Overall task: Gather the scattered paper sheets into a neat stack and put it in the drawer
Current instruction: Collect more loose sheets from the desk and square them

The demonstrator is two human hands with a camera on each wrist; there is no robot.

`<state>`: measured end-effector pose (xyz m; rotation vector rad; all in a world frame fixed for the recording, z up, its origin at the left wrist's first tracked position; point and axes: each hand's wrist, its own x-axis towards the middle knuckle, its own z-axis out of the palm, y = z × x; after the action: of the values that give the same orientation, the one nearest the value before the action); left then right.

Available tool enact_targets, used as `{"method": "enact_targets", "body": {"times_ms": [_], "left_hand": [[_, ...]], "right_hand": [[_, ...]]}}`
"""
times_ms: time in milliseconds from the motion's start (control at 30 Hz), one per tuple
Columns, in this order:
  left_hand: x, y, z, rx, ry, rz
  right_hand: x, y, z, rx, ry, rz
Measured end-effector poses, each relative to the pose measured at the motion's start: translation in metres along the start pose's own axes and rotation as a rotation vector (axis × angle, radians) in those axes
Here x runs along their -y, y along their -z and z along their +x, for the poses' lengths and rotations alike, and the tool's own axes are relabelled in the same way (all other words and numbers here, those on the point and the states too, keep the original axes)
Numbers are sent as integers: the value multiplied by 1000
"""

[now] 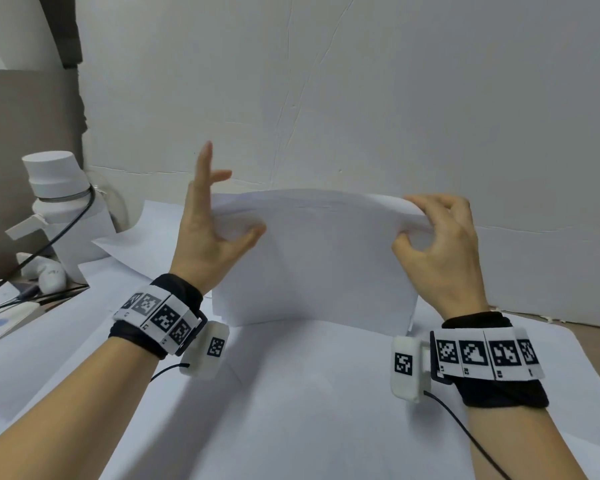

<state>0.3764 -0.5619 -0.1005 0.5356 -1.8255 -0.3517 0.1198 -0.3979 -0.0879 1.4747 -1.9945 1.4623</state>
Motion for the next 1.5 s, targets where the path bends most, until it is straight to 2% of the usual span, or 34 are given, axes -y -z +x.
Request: {"method": "enact_targets", "body": {"times_ms": [100,167,300,367,467,500,567,633,733,800,933,1067,1167,1267,1433,1500], "left_hand": [[4,1,5,-8,-98,108],[11,3,6,-26,-79,130],[8,8,7,-13,-20,75],[11,6,4,16,120,-37],[24,0,-9,62,582,-466],[30,-4,-15,96,672,-533],[30,-12,-26,187,732,-518],[26,-23,-31,151,726,-465],[20,-32,-24,-27,680,-474],[18,-32,-19,-86,638,-478],[25,-19,-17,-62,601,-417],[22,-11,-7,-19,426,-233],[17,-17,-4,6,317,-181],[21,-17,-6,15,273,-122],[29,-14,-6,-14,314,-171],[29,-12,-4,-42,329,-206]], "right_hand": [[-2,-1,2,-95,-15,53],[-6,-1,4,-112,-70,147],[-8,1,2,5,-150,319],[-9,0,1,27,-178,345],[-25,-10,-1,-16,-352,553],[-33,-15,-2,6,-440,638],[-44,-25,-8,112,-605,746],[-46,-34,-13,179,-645,695],[-41,-41,-11,92,-596,596],[-37,-40,-7,67,-563,598],[-35,-31,-5,95,-512,602],[-20,-21,-4,-56,-189,466],[-3,-21,-5,-4,-11,140],[-6,-25,-7,12,6,-72],[-17,-29,-5,-154,39,8],[-19,-30,-4,-210,108,35]]}}
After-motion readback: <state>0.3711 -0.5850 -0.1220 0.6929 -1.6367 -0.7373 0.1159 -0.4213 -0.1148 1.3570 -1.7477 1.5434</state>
